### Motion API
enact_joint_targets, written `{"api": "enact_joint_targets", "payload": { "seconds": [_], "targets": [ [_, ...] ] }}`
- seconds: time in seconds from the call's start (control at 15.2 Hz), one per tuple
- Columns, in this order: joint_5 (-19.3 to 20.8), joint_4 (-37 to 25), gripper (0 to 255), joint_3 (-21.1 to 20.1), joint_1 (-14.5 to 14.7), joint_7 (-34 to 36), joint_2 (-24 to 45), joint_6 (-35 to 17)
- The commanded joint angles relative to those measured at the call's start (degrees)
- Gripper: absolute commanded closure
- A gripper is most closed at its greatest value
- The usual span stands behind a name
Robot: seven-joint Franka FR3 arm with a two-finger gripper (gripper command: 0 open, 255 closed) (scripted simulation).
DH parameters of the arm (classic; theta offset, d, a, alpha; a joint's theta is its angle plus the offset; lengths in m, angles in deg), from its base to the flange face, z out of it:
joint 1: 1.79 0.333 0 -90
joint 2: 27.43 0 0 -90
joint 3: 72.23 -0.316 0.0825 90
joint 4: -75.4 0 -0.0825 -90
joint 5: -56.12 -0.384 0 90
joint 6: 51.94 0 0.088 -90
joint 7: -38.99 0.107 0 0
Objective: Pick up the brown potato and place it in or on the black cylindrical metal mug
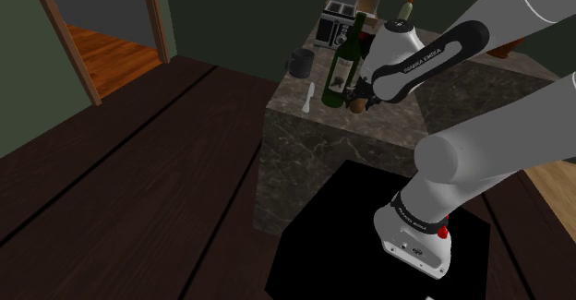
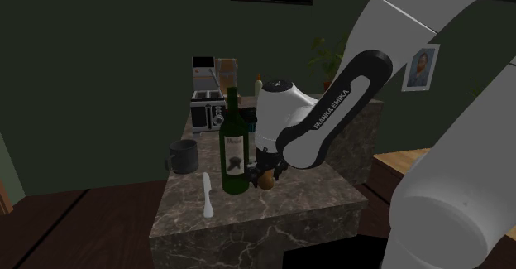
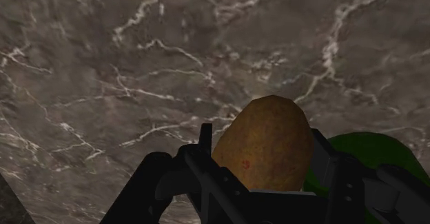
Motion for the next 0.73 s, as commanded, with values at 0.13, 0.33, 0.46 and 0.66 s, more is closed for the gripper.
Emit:
{"api": "enact_joint_targets", "payload": {
  "seconds": [0.13, 0.33, 0.46, 0.66],
  "targets": [
    [0.0, 0.0, 255, 0.0, 0.0, 0.0, 0.0, 0.0],
    [0.0, 0.0, 255, 0.0, 0.0, 0.0, 0.0, 0.0],
    [0.0, 0.0, 255, 0.0, 0.0, 0.0, 0.0, 0.0],
    [-2.3, -0.5, 255, 0.9, 1.6, -2.1, -2.8, 3.2]
  ]
}}
